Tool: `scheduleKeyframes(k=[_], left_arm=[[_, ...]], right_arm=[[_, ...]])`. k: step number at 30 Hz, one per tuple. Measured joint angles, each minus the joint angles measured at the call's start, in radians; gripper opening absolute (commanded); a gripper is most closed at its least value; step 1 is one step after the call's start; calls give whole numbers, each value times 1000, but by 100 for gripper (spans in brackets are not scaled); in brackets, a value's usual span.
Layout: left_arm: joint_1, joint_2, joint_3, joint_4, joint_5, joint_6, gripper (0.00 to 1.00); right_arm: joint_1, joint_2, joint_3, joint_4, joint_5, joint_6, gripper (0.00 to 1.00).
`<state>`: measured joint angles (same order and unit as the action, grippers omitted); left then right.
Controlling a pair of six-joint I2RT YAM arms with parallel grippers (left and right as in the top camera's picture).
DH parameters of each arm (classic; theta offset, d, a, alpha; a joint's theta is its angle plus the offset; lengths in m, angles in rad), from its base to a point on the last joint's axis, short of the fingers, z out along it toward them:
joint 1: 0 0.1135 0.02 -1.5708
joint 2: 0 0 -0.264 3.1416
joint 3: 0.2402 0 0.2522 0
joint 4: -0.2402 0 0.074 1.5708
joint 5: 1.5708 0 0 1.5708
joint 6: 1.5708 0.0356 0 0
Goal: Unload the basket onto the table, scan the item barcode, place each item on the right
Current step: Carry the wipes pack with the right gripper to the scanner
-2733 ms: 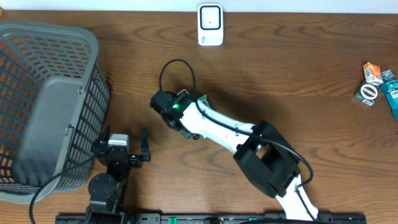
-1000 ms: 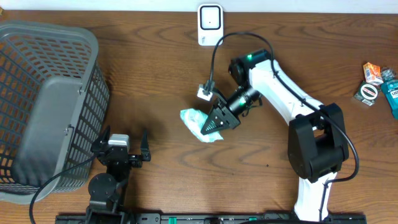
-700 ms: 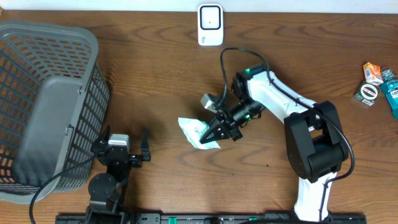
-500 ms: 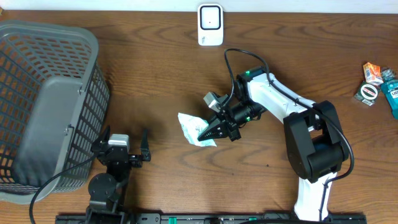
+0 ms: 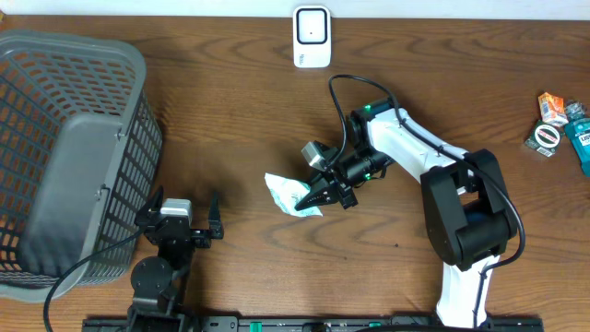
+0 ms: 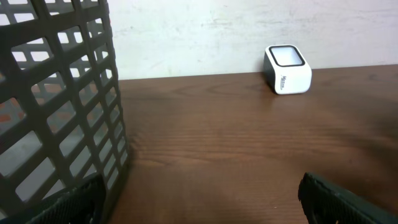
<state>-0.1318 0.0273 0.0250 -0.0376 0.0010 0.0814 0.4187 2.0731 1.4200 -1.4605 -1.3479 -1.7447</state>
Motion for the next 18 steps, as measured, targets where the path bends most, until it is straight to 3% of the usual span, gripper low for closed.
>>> scheduleKeyframes(k=[7,10,14,18], left_arm=[[0,0,0,0,0,0,98],[0,0,0,0,0,0,98],[0,0,0,0,0,0,98],[0,0,0,0,0,0,98]], right_arm=[[-88,0,71,72,127,151,1],[-120,0,104,223,252,350,1],[-127,0,135,472,542,734,1],[-120,0,156,595,844,1058,1]])
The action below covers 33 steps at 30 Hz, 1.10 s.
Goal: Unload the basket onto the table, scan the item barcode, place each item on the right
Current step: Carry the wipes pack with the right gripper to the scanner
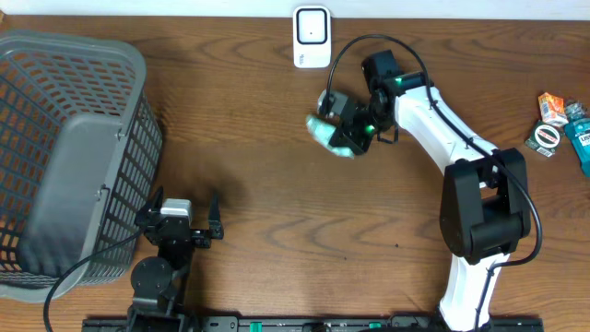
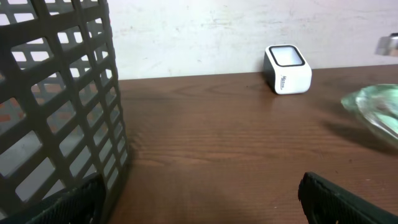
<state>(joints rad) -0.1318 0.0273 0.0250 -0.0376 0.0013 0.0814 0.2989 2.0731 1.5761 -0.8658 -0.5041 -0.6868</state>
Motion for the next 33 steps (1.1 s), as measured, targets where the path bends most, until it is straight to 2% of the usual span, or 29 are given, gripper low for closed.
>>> scheduleKeyframes(k=[2,5,8,11,15,20,28,33], left_arm=[[0,0,0,0,0,0,98],[0,0,0,0,0,0,98],[0,0,0,0,0,0,98],[0,0,0,0,0,0,98],[0,0,0,0,0,0,98],[0,0,0,0,0,0,98],[0,0,0,0,0,0,98],[0,0,0,0,0,0,98]], right_arm=[[11,0,7,69,180,192,1],[24,0,10,138,369,384,1],[30,0,12,227,488,504,1],[30,0,13,299,526,535,1],[31,4,34,346,552,543,1],[33,71,183,339,589,520,1],[39,291,525,284,689,390,1],[52,397,619,361,790,279,1]])
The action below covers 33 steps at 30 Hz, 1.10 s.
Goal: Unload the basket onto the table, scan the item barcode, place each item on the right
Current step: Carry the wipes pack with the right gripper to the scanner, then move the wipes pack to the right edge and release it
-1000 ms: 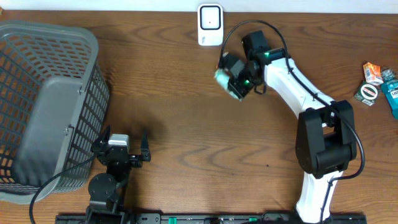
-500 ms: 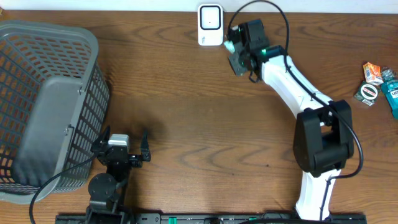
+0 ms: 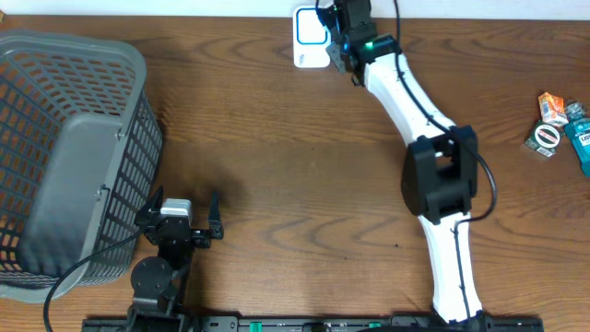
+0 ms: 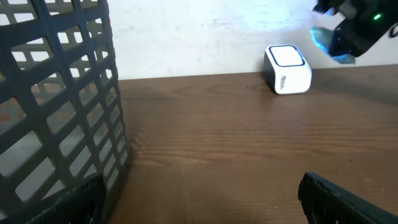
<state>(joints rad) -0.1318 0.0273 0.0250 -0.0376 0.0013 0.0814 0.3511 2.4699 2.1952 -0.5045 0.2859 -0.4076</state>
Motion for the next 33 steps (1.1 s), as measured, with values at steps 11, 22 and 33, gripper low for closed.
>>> scheduleKeyframes(k=[11,22,33], left_arm=[[0,0,0,0,0,0,98],[0,0,0,0,0,0,98],[0,0,0,0,0,0,98]], right_arm=[[85,43,8,129,128,-98,1],[67,43,33,-248,383,33,1],[-254,38,11,-487,405,345,1]])
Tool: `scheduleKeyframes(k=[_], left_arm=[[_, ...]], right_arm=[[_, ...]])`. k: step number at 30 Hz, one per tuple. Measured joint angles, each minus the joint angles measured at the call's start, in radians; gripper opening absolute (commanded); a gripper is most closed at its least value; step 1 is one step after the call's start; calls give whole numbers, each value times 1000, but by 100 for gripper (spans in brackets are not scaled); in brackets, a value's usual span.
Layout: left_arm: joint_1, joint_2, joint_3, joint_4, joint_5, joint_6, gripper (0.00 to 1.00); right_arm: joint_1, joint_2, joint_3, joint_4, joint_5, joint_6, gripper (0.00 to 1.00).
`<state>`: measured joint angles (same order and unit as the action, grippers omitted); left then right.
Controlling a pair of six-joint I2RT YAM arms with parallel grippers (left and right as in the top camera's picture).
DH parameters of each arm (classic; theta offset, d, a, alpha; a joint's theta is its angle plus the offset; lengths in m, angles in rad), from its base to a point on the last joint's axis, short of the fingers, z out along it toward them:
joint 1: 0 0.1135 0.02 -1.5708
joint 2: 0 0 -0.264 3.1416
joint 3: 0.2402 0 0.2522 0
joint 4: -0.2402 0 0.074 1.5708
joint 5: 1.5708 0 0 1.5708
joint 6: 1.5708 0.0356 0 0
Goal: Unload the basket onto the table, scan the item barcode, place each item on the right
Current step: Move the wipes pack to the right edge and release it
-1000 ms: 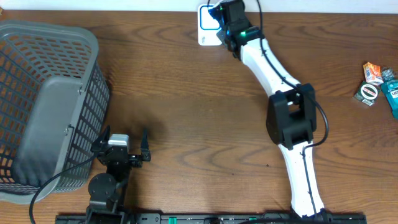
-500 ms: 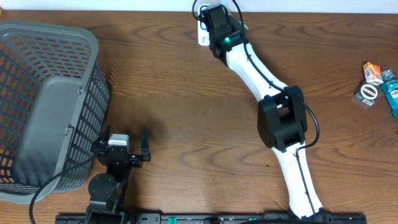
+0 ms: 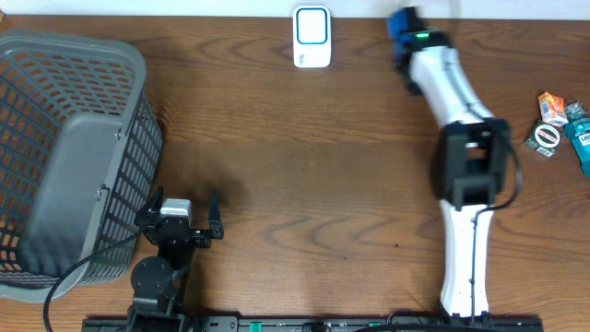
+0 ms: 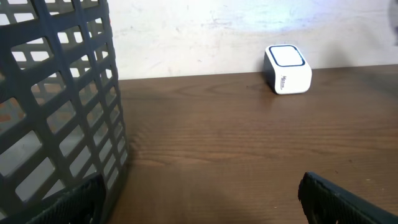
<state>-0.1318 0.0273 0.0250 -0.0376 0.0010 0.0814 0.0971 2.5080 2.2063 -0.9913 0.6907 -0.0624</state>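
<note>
The white barcode scanner (image 3: 312, 37) stands at the table's back edge and also shows in the left wrist view as the scanner (image 4: 288, 68). My right arm (image 3: 442, 74) stretches to the back edge, to the right of the scanner. Its tip (image 3: 402, 22) shows a blue patch, and neither fingers nor the packet can be made out there. A blurred grey shape (image 4: 394, 22) sits at the right edge of the left wrist view. My left gripper (image 3: 184, 218) rests open and empty near the table's front, beside the basket, and appears as the left gripper (image 4: 202, 205).
A large grey mesh basket (image 3: 64, 148) fills the left side, and its wall (image 4: 56, 106) is close to my left gripper. Small packages and a blue bottle (image 3: 558, 124) lie at the right edge. A white wall runs behind the table.
My right arm's tip was over the scanner with the pale packet lit blue. It now lies to the right of the scanner at the back edge. The packet no longer shows clearly. The left arm is unchanged.
My right gripper held a white and teal packet at the table's middle. Then it was nearer the scanner with the packet raised. Later it was right over the scanner under blue light. Now the arm's tip is off to the scanner's right.
</note>
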Motion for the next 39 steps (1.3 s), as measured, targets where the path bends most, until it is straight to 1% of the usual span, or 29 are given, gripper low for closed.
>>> scheduleKeyframes(k=[6,8,9,10,11,12,13,14,19,24,27,30,34,39], left_arm=[[0,0,0,0,0,0,98],[0,0,0,0,0,0,98],[0,0,0,0,0,0,97],[0,0,0,0,0,0,98],[0,0,0,0,0,0,98],[0,0,0,0,0,0,98],[0,0,0,0,0,0,97],[0,0,0,0,0,0,98],[0,0,0,0,0,0,98],[0,0,0,0,0,0,98],[0,0,0,0,0,0,98],[0,0,0,0,0,0,98],[0,0,0,0,0,0,98],[0,0,0,0,0,0,98]], right_arm=[[-212,-2,-62,48,-42,32,1],[-262,-2,-65,63,-66,37,7],[-285,-2,-65,73,-78,43,12],[-302,-2,-65,79,-85,48,22],[-318,-2,-65,82,-91,49,41],[-336,-2,-65,84,-96,55,72],[-350,-2,-65,84,-100,56,91],[-363,-3,-64,81,-105,60,99],[-396,-26,-61,32,-214,84,99],[-385,-141,-60,9,-388,97,99],[-369,-321,-55,-14,-523,104,99],[-362,-513,-38,-58,-618,108,99],[-362,-759,-10,-117,-694,142,99],[-362,-1005,-4,-216,-732,174,99]])
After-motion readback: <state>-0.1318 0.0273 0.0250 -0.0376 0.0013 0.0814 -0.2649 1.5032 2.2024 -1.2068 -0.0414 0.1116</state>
